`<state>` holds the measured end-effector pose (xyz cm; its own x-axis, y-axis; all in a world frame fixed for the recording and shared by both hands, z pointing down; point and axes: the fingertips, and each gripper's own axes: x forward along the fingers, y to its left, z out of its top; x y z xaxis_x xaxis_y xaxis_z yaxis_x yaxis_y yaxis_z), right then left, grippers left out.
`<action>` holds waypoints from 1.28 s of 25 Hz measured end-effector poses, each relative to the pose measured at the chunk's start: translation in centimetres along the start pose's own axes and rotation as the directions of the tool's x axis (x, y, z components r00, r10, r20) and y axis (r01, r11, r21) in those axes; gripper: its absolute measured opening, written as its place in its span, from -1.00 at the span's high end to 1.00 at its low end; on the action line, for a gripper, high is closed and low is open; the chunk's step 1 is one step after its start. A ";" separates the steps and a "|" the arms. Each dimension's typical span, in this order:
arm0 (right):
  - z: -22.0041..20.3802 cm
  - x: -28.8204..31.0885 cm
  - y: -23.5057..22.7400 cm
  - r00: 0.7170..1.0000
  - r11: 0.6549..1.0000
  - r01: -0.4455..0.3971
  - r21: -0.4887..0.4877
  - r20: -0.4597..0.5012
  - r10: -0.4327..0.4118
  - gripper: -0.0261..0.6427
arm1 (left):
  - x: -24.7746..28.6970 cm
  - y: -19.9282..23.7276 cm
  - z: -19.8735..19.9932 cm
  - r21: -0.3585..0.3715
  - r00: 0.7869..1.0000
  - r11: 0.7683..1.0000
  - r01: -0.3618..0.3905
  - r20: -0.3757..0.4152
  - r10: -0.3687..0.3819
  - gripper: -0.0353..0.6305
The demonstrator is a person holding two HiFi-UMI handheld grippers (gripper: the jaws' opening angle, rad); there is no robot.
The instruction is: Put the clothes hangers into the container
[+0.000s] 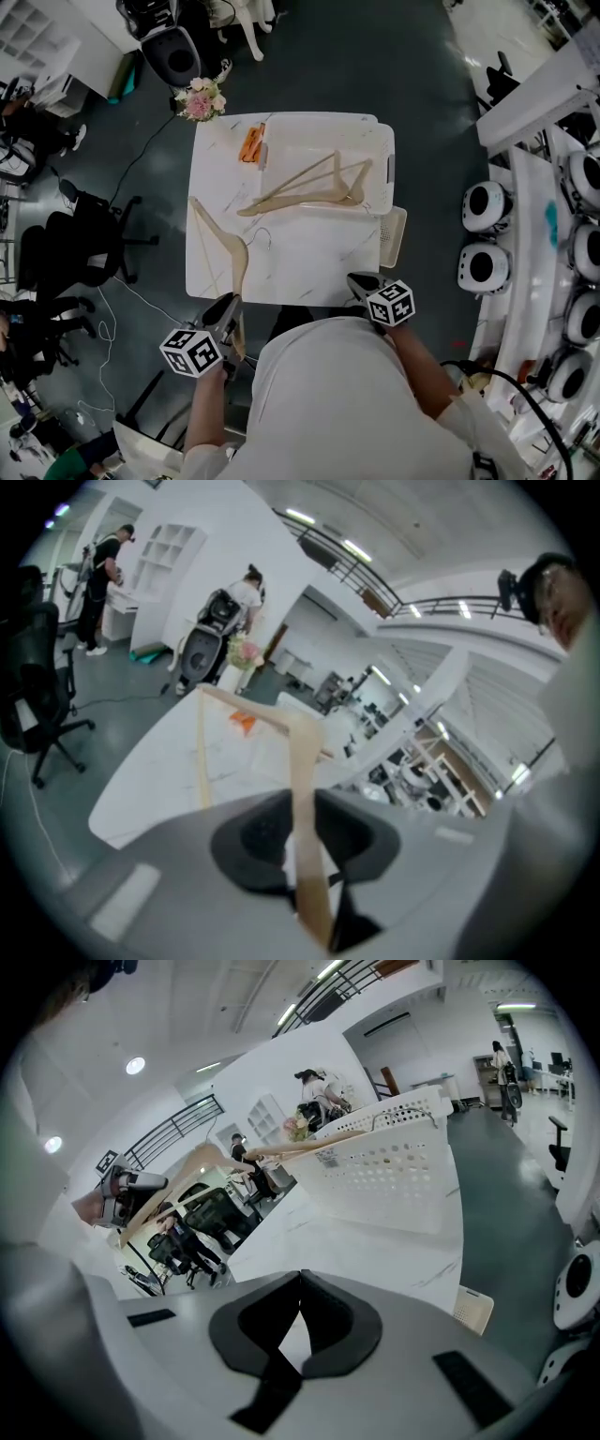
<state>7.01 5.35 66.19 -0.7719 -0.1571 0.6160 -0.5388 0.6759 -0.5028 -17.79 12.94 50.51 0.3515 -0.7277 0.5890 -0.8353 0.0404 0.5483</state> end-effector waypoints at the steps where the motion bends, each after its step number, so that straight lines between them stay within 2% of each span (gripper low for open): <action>1: 0.2 0.2 0.1 1.000 1.000 0.000 -0.001 0.002 0.000 0.92 | -0.1 -0.3 0.7 0.015 1.000 1.000 0.011 0.003 -0.011 0.67; 7: 1.3 0.6 0.8 1.000 1.000 0.008 0.003 0.030 -0.008 0.92 | 0.6 -2.8 4.3 0.054 0.993 0.992 0.113 0.006 -0.114 0.67; 15: 2.6 0.2 0.8 0.996 0.999 0.042 0.017 0.073 -0.043 0.92 | 2.8 -5.7 8.5 0.130 0.973 0.964 0.232 -0.033 -0.229 0.67; 26: 4.3 0.0 0.5 0.989 0.996 0.080 0.046 0.122 -0.085 0.92 | 7.4 -7.6 10.6 0.228 0.938 0.915 0.333 -0.177 -0.297 0.67; 32: 5.7 0.1 0.3 0.983 0.994 0.098 0.057 0.148 -0.106 0.92 | 10.5 -8.6 10.4 0.268 0.903 0.878 0.397 -0.284 -0.322 0.67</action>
<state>4.89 1.49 62.63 -0.7520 -0.3326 0.5691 -0.6305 0.6148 -0.4738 -11.30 -2.16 45.78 0.7063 -0.4760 0.5240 -0.7070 -0.4367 0.5562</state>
